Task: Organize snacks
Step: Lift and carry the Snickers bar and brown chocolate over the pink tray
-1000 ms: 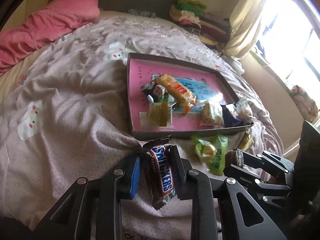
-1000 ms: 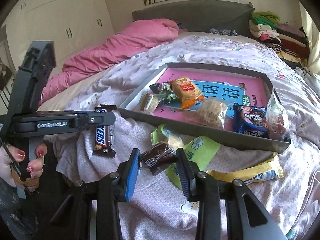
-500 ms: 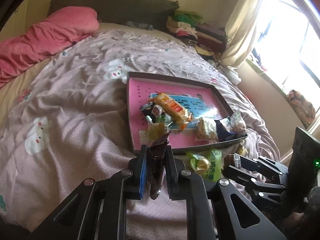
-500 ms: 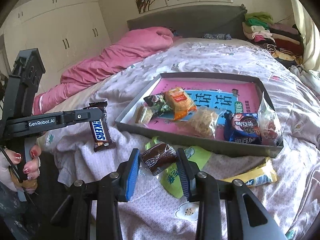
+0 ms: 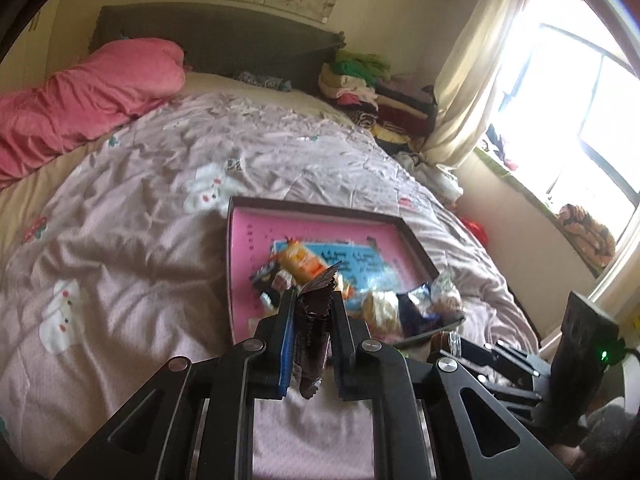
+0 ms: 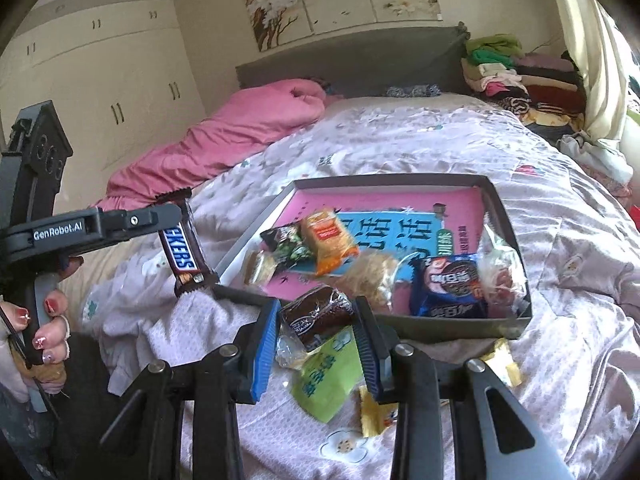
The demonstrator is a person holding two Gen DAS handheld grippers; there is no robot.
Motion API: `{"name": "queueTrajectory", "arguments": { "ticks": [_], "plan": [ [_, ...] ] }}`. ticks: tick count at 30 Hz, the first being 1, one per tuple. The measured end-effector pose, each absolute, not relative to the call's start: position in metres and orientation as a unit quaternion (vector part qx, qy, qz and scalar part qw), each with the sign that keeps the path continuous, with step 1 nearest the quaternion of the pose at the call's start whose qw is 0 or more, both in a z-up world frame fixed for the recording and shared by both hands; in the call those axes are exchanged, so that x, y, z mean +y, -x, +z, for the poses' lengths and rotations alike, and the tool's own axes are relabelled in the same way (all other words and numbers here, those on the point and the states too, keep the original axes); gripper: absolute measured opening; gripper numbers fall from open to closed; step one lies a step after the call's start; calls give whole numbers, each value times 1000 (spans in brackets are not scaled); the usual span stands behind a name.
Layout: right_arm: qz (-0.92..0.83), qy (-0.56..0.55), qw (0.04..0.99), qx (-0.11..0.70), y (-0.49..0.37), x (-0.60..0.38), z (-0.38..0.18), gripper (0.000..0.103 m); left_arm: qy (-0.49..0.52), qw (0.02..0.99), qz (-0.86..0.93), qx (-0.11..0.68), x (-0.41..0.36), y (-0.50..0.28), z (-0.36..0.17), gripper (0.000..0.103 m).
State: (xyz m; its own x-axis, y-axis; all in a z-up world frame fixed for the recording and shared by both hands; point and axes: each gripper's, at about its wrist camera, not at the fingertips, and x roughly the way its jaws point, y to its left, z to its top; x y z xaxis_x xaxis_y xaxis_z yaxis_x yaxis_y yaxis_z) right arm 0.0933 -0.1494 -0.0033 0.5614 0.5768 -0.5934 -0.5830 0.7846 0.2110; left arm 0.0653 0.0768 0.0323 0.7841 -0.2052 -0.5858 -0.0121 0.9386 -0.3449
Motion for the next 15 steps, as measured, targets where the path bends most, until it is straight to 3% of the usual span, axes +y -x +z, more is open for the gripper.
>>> {"name": "queueTrajectory", "arguments": {
  "ticks": [15],
  "plan": [
    [296,-19,901,316,-114,-166,3,37,175,928,-63,323,54,-105,31,16]
  ]
}}
